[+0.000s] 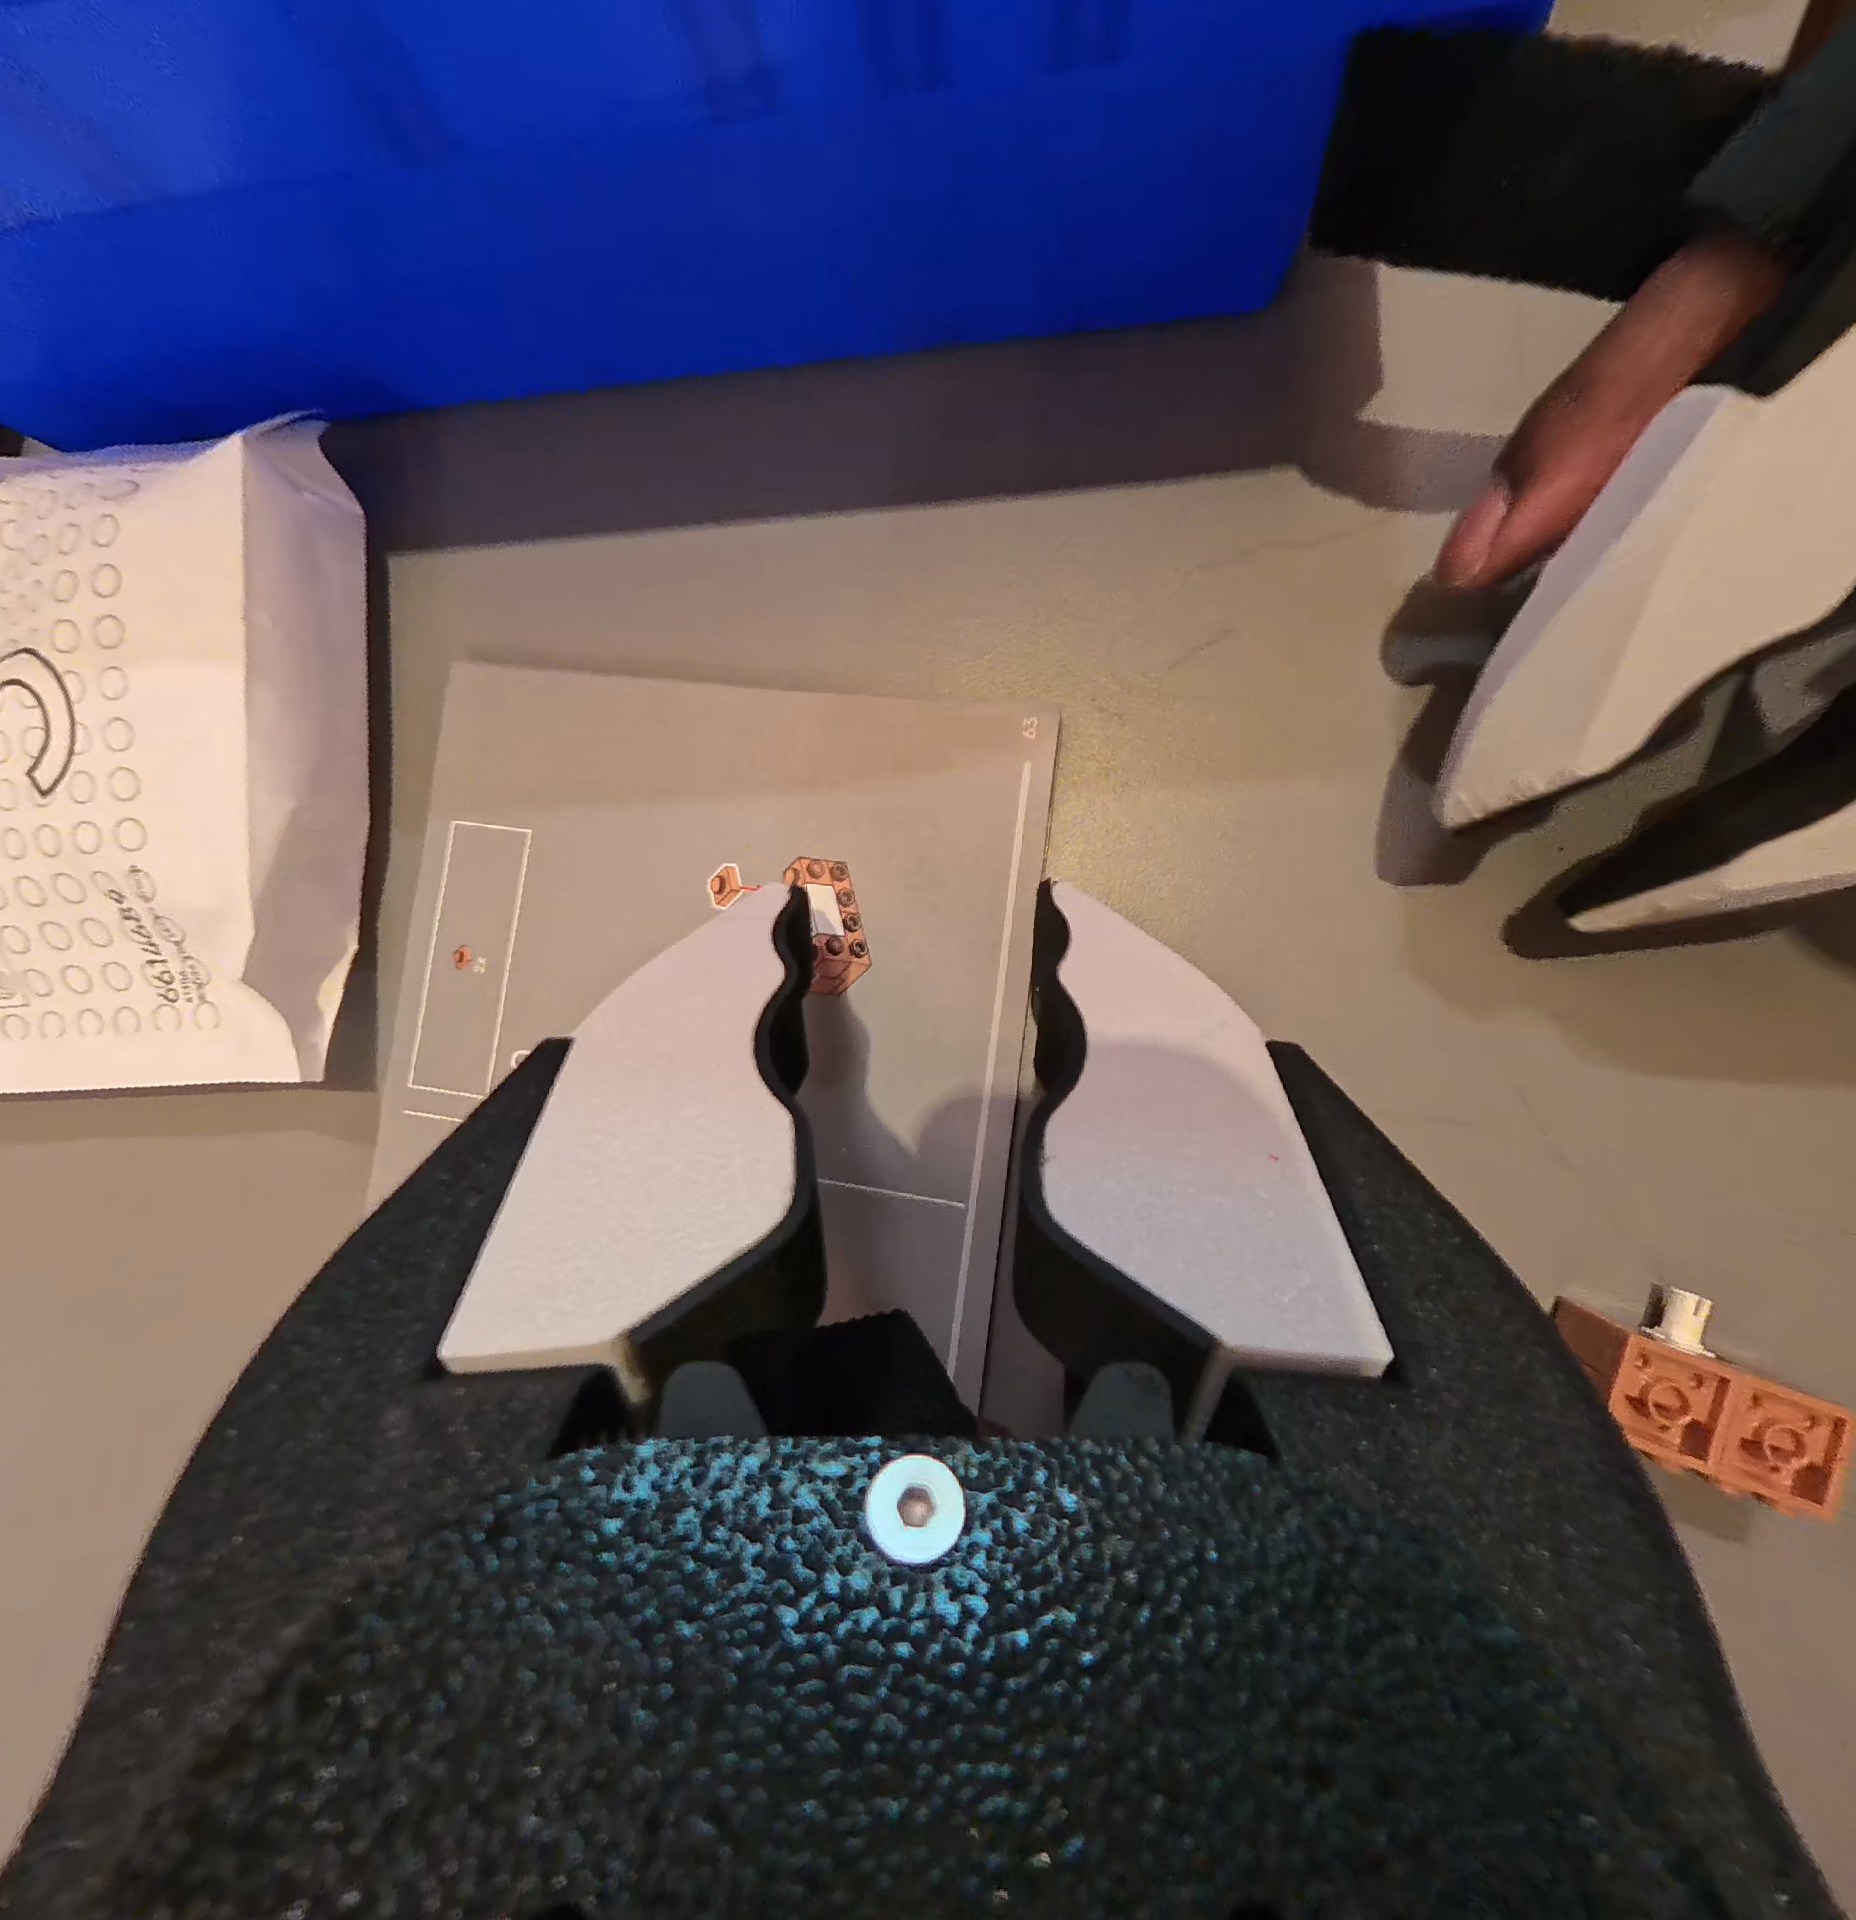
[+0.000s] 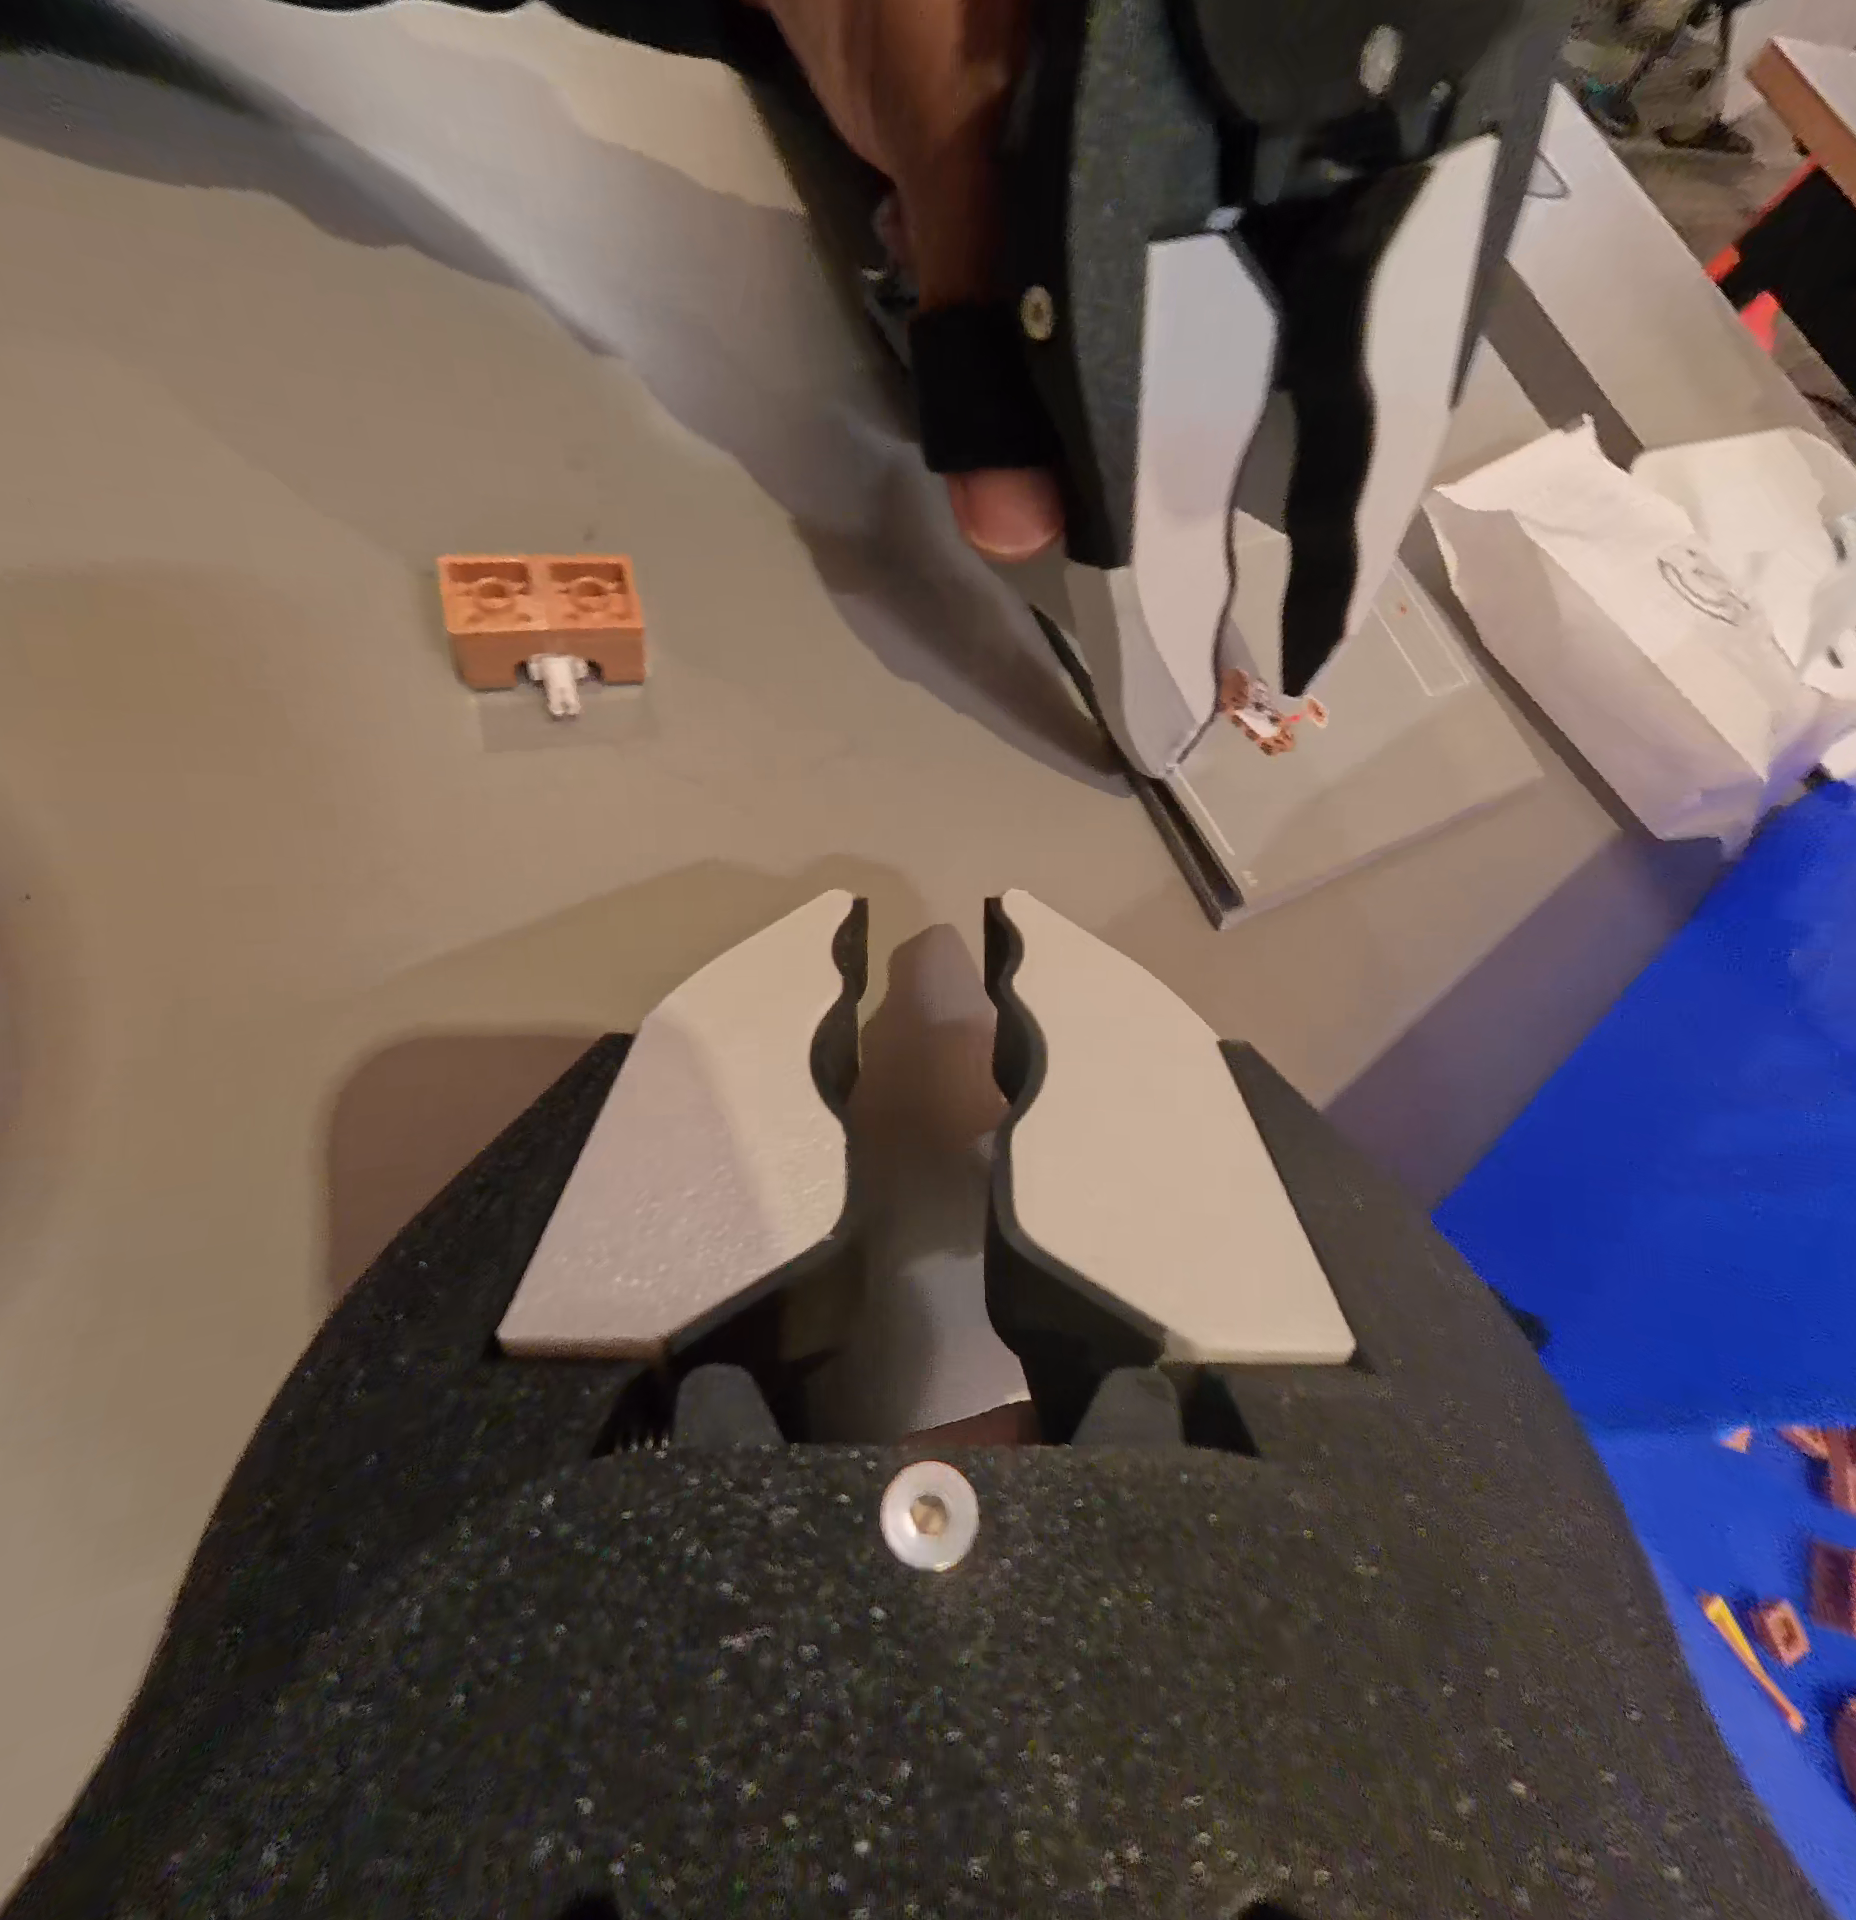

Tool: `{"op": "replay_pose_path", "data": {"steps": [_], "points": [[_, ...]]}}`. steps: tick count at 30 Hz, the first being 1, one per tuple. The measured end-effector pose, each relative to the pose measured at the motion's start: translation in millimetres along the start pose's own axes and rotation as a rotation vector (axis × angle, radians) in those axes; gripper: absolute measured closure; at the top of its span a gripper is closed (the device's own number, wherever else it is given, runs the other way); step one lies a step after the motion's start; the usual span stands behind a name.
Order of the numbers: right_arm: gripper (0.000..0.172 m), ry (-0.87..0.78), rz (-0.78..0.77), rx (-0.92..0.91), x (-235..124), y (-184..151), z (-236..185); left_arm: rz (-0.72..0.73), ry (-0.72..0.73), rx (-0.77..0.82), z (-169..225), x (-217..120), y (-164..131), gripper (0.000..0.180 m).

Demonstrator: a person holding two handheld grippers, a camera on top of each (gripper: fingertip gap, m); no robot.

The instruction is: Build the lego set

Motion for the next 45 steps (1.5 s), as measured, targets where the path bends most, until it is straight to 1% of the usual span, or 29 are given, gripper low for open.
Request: {"op": "replay_pose_path", "data": {"steps": [6,11,18,29,33,39,45], "points": [[0.151,-0.089,-0.033,0.059,3,0,6,0.004,-0.001,-0.013,-1,-2,0,0.14],[0.151,-0.206,-0.062,0.118,7,1,14,0.006,0.0,-0.02,-1,-3,0,0.14],[0.15,-0.302,-0.048,0.195,13,6,26,-0.004,0.005,-0.024,-2,-3,-1,0.14],[0.149,-0.374,-0.081,0.282,28,12,42,0.005,0.015,-0.035,-4,-7,-1,0.141],[0.15,-0.421,-0.118,0.31,34,13,47,0.006,0.015,-0.045,-5,-7,-2,0.141],[0.15,-0.466,-0.152,0.323,43,16,54,0.005,0.016,-0.054,-6,-8,-3,0.141],[0.15,-0.485,-0.15,0.312,48,19,56,0.004,0.01,-0.051,-4,-9,-2,0.141]]}}
Point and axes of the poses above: each gripper's, where its closed fingertips meet, x out along the fingers, y out of its top, z = x × y across the jaws, the point moved 9 cm from there along -x, back along the fingers, and after that the axes turned 1 degree about -y, right-handed, at the moved point
